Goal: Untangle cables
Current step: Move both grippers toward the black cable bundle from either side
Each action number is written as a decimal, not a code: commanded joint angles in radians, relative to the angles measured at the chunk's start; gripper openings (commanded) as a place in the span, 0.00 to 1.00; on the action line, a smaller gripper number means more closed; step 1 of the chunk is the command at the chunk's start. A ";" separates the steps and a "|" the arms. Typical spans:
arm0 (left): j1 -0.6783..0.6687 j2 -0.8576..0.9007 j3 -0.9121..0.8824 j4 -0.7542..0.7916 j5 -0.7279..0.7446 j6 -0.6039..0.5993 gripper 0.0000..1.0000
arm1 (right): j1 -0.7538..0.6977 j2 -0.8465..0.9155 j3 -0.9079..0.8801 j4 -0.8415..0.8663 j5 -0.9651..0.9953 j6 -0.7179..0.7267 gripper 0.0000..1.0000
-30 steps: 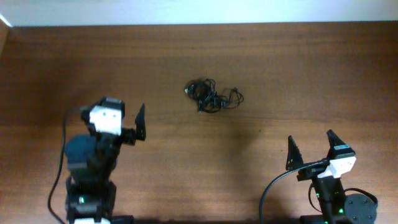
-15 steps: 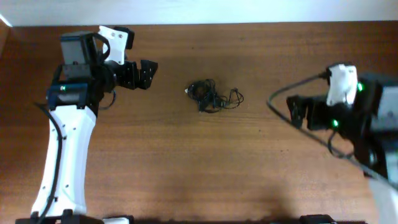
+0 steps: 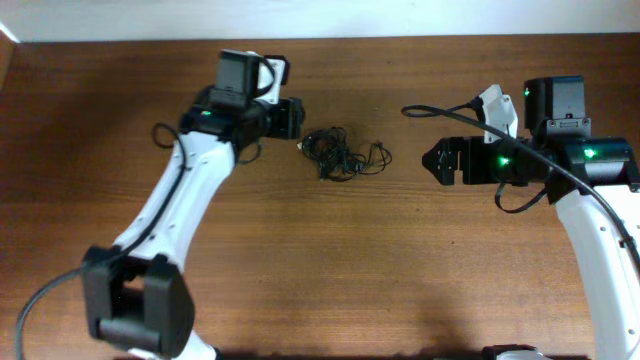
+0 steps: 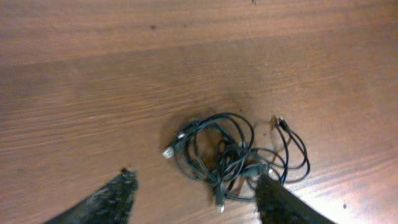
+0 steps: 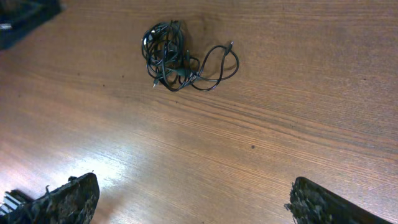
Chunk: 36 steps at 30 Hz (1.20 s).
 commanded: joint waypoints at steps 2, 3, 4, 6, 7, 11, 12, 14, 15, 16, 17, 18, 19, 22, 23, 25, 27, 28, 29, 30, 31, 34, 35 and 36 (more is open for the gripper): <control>-0.064 0.146 0.019 0.059 -0.060 -0.188 0.57 | 0.005 -0.001 0.017 -0.022 -0.017 0.006 0.99; -0.071 0.178 0.019 0.058 -0.093 -0.251 0.54 | 0.005 -0.001 0.016 -0.029 -0.016 0.006 0.99; -0.072 0.199 0.019 0.058 -0.095 -0.259 0.48 | 0.005 -0.001 0.016 -0.032 -0.016 0.006 0.99; -0.072 0.218 0.019 0.050 -0.096 -0.263 0.44 | 0.005 0.000 0.016 -0.037 -0.016 0.006 0.99; -0.072 0.225 0.019 0.041 -0.095 -0.263 0.42 | 0.005 0.000 0.016 -0.045 -0.016 0.005 0.99; -0.086 0.255 0.018 0.034 -0.115 -0.264 0.41 | 0.005 0.001 0.014 -0.063 0.006 0.005 0.99; -0.096 0.274 0.018 0.040 -0.119 -0.264 0.41 | 0.005 0.001 0.014 -0.063 0.006 0.005 0.99; -0.106 0.298 0.018 0.048 -0.122 -0.264 0.41 | 0.005 0.001 0.014 -0.063 0.006 0.005 0.99; -0.110 0.305 0.018 0.055 -0.122 -0.264 0.38 | 0.005 0.001 0.014 -0.063 0.006 0.005 0.99; -0.111 0.312 0.018 0.060 -0.126 -0.264 0.38 | 0.005 0.002 0.014 -0.062 0.006 0.005 0.99; -0.111 0.317 0.018 0.060 -0.143 -0.264 0.37 | 0.005 0.003 0.014 -0.062 0.006 0.005 0.99; -0.113 0.326 0.018 0.058 -0.170 -0.264 0.35 | 0.005 0.007 0.014 -0.062 0.006 0.005 0.99; -0.113 0.337 0.018 0.059 -0.174 -0.264 0.33 | 0.005 0.012 0.014 -0.062 0.006 0.005 0.99; -0.114 0.368 0.018 0.059 -0.174 -0.264 0.26 | 0.005 0.028 0.014 -0.063 0.006 0.005 0.99; -0.114 0.377 0.018 0.060 -0.174 -0.264 0.23 | 0.005 0.038 0.014 -0.066 0.006 0.005 0.99; -0.114 0.378 0.018 0.072 -0.174 -0.264 0.17 | 0.005 0.054 0.012 -0.067 0.006 0.005 1.00; -0.114 0.378 0.018 0.093 -0.174 -0.264 0.15 | 0.005 0.067 0.012 -0.067 0.006 0.006 1.00; -0.114 0.378 0.018 0.100 -0.174 -0.264 0.15 | 0.005 0.069 0.012 -0.067 0.006 0.006 1.00; -0.114 0.380 0.018 0.108 -0.174 -0.264 0.18 | 0.005 0.069 0.012 -0.067 0.006 0.006 1.00; -0.114 0.389 0.018 0.115 -0.174 -0.264 0.20 | 0.005 0.069 0.012 -0.067 0.006 0.006 1.00; -0.115 0.405 0.018 0.124 -0.174 -0.264 0.24 | 0.005 0.069 0.012 -0.066 0.006 0.006 1.00; -0.114 0.438 0.018 0.138 -0.173 -0.272 0.14 | 0.005 0.069 0.012 -0.066 0.006 0.005 1.00; -0.115 0.438 0.018 0.143 -0.173 -0.272 0.09 | 0.005 0.069 0.012 -0.066 0.006 0.005 1.00; -0.114 0.438 0.018 0.145 -0.173 -0.272 0.01 | 0.005 0.069 0.012 -0.066 0.006 0.005 1.00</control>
